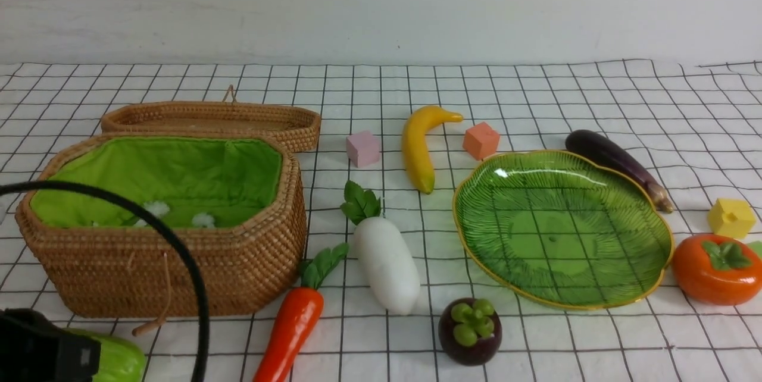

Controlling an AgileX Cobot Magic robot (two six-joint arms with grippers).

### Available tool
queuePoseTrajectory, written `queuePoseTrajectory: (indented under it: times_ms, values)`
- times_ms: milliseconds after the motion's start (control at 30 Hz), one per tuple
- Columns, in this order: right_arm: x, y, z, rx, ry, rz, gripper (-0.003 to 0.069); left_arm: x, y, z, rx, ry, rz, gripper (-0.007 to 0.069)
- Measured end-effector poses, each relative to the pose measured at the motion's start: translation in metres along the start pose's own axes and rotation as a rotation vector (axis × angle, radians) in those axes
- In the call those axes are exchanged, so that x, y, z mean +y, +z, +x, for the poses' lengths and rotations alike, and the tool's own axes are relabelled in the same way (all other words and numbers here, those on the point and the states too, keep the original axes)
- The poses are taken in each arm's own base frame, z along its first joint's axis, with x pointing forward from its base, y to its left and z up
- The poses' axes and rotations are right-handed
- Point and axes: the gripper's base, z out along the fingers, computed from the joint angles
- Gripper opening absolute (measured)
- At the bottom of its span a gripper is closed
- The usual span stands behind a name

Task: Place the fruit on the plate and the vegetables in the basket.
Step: Take a chayote with your left arm and place it on the basket on the left.

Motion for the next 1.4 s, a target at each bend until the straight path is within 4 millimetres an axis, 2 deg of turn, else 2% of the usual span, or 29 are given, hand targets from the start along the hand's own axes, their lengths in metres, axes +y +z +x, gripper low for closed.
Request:
queuePoseTrajectory:
  times_ms: [67, 100, 167, 333, 400, 467, 600, 667, 733, 900, 967, 1033, 1067, 1133, 1267, 1400]
  values:
    - [0.003, 0.000, -0.001, -0.016, 0.131, -0.035, 0.0239, -0.004, 0.000, 0.002, 0.025, 0.070, 0.036, -0.0013]
    - [0.006, 0.000, -0.005, -0.045, 0.289, -0.078, 0.0239, -0.010, 0.000, 0.006, 0.054, 0.166, 0.087, -0.0013]
    - [0.009, -0.001, -0.009, -0.077, 0.426, -0.118, 0.0239, -0.016, 0.000, 0.007, 0.059, 0.226, 0.127, -0.0013]
    - [0.011, -0.002, -0.015, -0.133, 0.529, -0.163, 0.0236, -0.022, 0.000, 0.005, 0.032, 0.198, 0.185, -0.0013]
    - [0.016, -0.005, -0.019, -0.069, 0.532, -0.182, 0.0220, -0.023, 0.001, 0.002, 0.034, 0.184, 0.193, -0.0013]
    - [0.023, -0.013, -0.029, -0.031, 0.494, -0.217, 0.0203, -0.023, 0.002, 0.001, 0.045, 0.185, 0.195, -0.0013]
    - [0.056, -0.047, -0.084, 0.158, 0.196, -0.362, 0.0161, -0.026, 0.002, -0.007, 0.092, 0.229, 0.210, -0.0013]
    - [0.065, -0.056, -0.100, 0.236, 0.085, -0.419, 0.0154, -0.027, 0.000, -0.011, 0.089, 0.256, 0.215, -0.0013]
    - [0.084, -0.073, -0.134, 0.394, -0.159, -0.526, 0.0151, -0.030, -0.006, -0.018, 0.075, 0.343, 0.225, -0.0013]
    - [0.107, -0.089, -0.174, 0.519, -0.445, -0.701, 0.0151, -0.036, -0.009, -0.021, 0.123, 0.578, 0.278, -0.0013]
    - [0.112, -0.091, -0.183, 0.505, -0.504, -0.747, 0.0151, -0.041, -0.009, -0.017, 0.148, 0.720, 0.303, -0.0013]
    - [0.114, -0.091, -0.185, 0.491, -0.528, -0.763, 0.0151, -0.043, -0.009, -0.015, 0.162, 0.792, 0.297, -0.0013]
    - [0.116, -0.089, -0.187, 0.451, -0.564, -0.782, 0.0153, -0.041, -0.008, -0.012, 0.201, 0.889, 0.253, -0.0013]
    - [0.117, -0.088, -0.188, 0.422, -0.589, -0.790, 0.0153, -0.036, -0.004, -0.012, 0.249, 0.950, 0.183, -0.0013]
    - [0.118, -0.084, -0.185, 0.395, -0.645, -0.802, 0.0158, -0.020, 0.006, -0.016, 0.363, 0.995, 0.026, -0.0013]
    - [0.117, -0.079, -0.177, 0.417, -0.679, -0.801, 0.0162, -0.013, 0.015, -0.018, 0.385, 0.963, -0.036, -0.0013]
